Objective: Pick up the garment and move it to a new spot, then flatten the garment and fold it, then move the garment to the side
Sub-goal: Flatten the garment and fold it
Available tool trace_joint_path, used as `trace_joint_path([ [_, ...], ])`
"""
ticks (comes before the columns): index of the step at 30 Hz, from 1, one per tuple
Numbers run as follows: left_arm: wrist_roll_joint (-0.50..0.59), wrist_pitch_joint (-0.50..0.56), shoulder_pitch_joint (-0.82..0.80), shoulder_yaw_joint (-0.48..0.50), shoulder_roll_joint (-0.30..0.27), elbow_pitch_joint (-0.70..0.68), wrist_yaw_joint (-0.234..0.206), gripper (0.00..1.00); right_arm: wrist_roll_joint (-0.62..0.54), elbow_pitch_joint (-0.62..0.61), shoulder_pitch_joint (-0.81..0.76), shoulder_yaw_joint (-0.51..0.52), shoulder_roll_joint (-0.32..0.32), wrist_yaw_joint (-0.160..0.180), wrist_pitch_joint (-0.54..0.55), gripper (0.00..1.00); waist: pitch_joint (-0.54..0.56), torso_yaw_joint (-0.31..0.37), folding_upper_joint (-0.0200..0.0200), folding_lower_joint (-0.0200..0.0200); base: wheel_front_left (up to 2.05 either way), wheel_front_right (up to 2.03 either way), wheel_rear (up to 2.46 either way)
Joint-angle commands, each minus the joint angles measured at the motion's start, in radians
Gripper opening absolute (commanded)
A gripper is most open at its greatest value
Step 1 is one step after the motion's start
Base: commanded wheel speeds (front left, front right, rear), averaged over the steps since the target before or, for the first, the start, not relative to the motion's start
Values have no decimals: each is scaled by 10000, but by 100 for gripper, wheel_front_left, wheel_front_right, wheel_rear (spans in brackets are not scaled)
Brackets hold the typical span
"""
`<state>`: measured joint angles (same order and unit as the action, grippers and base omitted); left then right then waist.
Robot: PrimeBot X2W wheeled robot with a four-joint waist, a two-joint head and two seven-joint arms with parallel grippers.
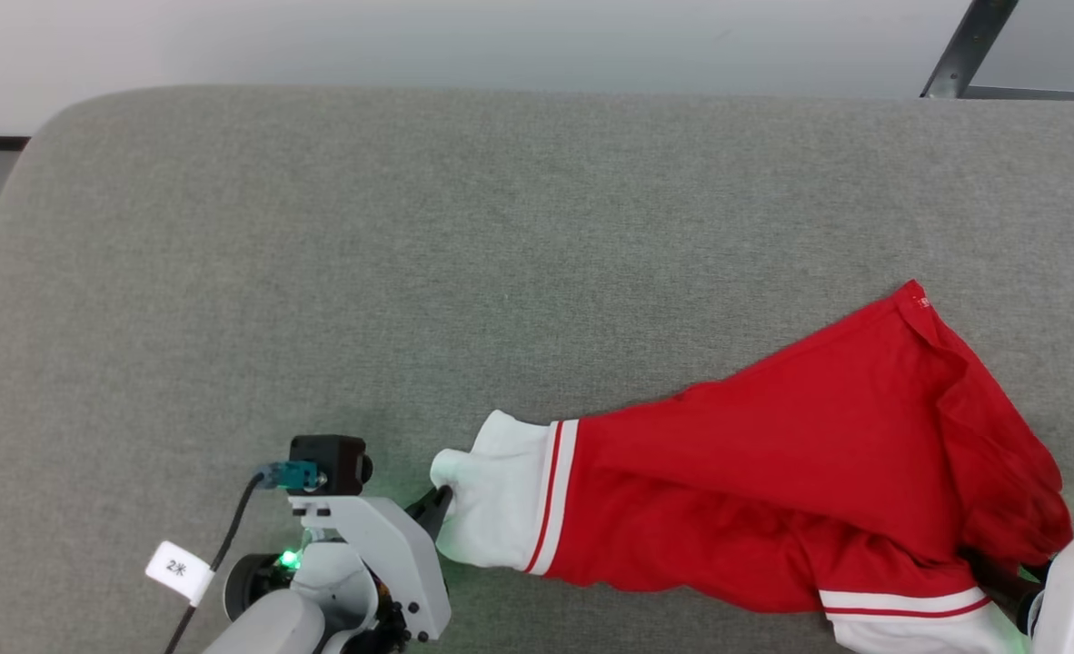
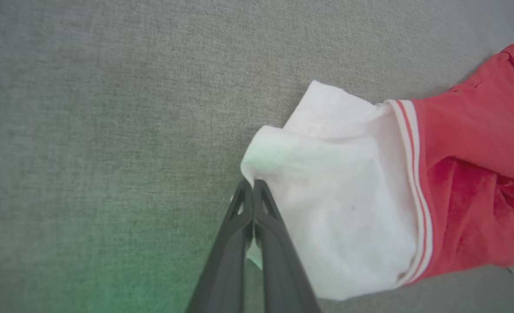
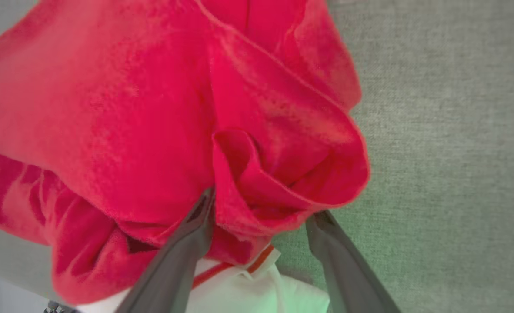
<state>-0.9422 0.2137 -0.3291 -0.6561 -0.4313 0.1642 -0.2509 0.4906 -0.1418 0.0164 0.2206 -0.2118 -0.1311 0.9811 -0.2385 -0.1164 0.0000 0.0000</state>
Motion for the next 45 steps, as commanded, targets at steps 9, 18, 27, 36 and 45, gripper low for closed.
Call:
trace_joint_path([
  [9, -10, -64, -90, 15, -57, -25, 11, 0, -123, -1626, -432, -584, -1082, 9, -2989, 100, 45, 175, 0, 0, 0, 0, 0],
  [18, -46, -165, 76, 34, -81, -96, -60, 0, -2100, -1438, 295, -1735, -2096, 6, -7512, 100, 180, 243, 0, 0, 0, 0, 0],
  [27, 28, -89, -12, -80, -40, -204, -73, 0, -2110, 985, 2751, -3415, -2557, 3, -7397, 100, 89, 118, 0, 0, 0, 0, 0],
  [36, 115, -16, -325, -346, 246, -127, 73, 0, 266, 4027, 5718, -5097, -3272, 7, -3315, 100, -272, -383, 0, 0, 0, 0, 0],
  [45, 112, -113, -593, -454, 559, 179, 271, 0, 1096, 6293, 7676, -6304, -3436, 7, -1201, 100, -650, -821, 0, 0, 0, 0, 0],
])
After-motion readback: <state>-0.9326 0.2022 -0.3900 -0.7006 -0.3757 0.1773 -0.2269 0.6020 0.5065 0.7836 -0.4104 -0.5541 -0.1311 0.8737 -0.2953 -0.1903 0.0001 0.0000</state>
